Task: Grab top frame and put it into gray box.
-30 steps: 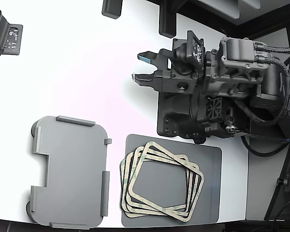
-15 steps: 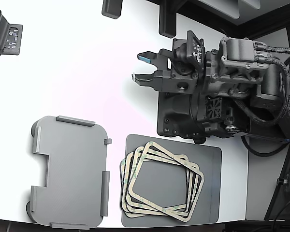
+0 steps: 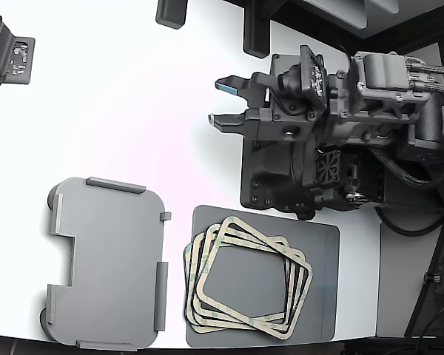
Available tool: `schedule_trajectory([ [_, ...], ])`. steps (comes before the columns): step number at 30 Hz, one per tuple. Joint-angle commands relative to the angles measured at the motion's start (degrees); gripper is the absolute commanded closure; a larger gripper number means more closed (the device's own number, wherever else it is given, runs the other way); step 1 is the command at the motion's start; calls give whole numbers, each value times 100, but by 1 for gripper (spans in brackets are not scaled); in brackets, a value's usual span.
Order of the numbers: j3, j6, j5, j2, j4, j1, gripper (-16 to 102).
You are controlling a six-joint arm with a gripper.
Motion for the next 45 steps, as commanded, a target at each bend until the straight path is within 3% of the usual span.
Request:
schedule_trajectory([
  [1,-1318,-642,246,-817,694,483,-14],
  [4,-1907,-1424,457,-1230,1266,1037,-14],
  [12,-2443,-3542,879,-1556,1863,2461,-14],
  [17,-2549,-4808,756,-1749,2118,3217,-14],
  [22,-3067,-7743,615,-2628,2725,3902,-13],
  [24,-3322,-8640,571,-2979,2900,4096,-3],
  [28,-3744,-9237,334,-3445,3393,4562,-9],
  [33,-4025,-9896,246,-3744,3542,5247,2],
  [36,-4104,-9686,62,-4096,3542,5599,-14],
  [45,-4579,-8517,-290,-5396,3507,6565,-14],
])
